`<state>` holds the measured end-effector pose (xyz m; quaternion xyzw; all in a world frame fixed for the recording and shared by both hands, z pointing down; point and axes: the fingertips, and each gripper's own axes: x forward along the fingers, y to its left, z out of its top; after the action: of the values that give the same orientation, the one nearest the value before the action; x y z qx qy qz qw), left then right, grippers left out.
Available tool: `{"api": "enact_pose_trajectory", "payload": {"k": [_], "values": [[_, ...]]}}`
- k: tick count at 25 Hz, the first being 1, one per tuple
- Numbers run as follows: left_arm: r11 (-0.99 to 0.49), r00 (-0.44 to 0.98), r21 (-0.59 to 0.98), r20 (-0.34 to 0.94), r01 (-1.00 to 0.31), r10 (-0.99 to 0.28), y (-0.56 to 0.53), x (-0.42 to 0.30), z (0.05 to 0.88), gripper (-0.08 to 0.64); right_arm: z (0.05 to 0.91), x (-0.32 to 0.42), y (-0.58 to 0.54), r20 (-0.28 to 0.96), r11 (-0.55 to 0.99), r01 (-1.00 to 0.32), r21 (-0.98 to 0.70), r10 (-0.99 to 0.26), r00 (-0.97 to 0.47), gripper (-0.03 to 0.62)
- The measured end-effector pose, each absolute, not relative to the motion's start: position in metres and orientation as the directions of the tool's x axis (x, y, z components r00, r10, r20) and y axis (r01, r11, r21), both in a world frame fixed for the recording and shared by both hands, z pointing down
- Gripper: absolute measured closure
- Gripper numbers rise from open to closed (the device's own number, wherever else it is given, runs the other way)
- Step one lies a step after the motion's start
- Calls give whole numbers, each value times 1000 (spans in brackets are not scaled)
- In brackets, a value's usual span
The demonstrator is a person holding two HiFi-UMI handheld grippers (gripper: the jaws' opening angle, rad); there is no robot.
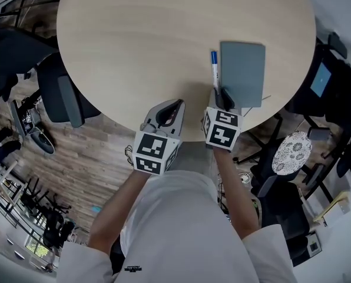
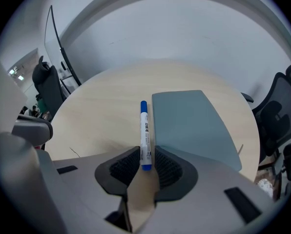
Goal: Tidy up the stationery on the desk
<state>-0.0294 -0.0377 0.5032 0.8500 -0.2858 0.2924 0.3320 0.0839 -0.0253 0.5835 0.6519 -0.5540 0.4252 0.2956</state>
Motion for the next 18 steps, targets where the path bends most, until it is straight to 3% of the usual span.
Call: {"api": "enact_pose_trajectory", "payload": {"k": [18], "values": [[-621, 685, 397, 650, -676, -329, -24, -21, 471, 543, 525, 90, -18, 820, -76, -996, -50, -572, 2, 482]]}}
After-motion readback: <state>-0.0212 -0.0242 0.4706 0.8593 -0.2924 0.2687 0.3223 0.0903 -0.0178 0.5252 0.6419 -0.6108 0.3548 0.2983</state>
